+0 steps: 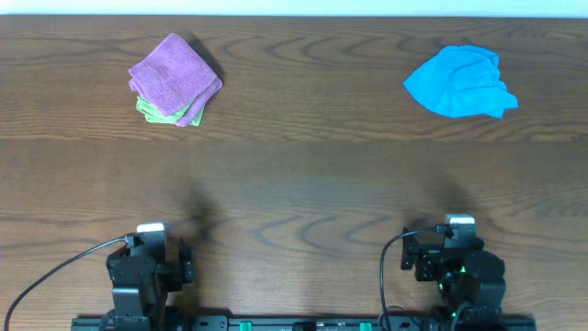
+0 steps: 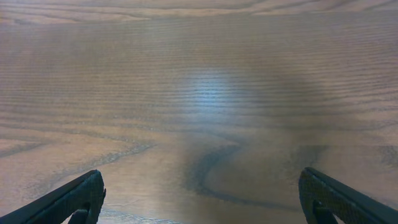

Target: Fold the cloth

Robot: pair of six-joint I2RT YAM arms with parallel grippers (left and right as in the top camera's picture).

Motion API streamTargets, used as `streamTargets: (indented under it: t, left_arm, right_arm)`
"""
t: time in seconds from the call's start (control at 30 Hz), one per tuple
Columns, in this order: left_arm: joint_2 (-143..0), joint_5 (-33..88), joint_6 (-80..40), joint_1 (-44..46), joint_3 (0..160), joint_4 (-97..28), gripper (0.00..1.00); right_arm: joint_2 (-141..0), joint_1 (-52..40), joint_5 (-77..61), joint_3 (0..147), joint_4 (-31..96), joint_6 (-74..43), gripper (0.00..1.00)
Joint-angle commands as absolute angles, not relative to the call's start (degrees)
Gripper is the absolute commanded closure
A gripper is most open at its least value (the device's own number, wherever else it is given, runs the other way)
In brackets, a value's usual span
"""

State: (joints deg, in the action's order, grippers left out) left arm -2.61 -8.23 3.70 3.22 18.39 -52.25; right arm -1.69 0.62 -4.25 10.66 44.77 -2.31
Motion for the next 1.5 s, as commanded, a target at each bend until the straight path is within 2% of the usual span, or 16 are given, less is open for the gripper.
streamTargets:
  t: [0.0, 0.33, 1.47]
  left_arm:
    - [-2.1, -10.2, 4.3, 3.4, 18.1, -52.0, 0.05]
    - [-1.7, -10.3, 3.9, 3.4, 13.2, -44.8, 0.04]
    - [-0.5, -10.5, 3.2, 3.4, 12.4, -46.5, 0.05]
  right_arm:
    - [-1.1, 1.3, -3.9, 10.0, 44.8, -1.6, 0.01]
    - [-1.1, 1.3, -3.9, 10.0, 44.8, -1.6, 0.01]
    - [-1.1, 1.3, -3.9, 10.0, 44.8, -1.6, 0.01]
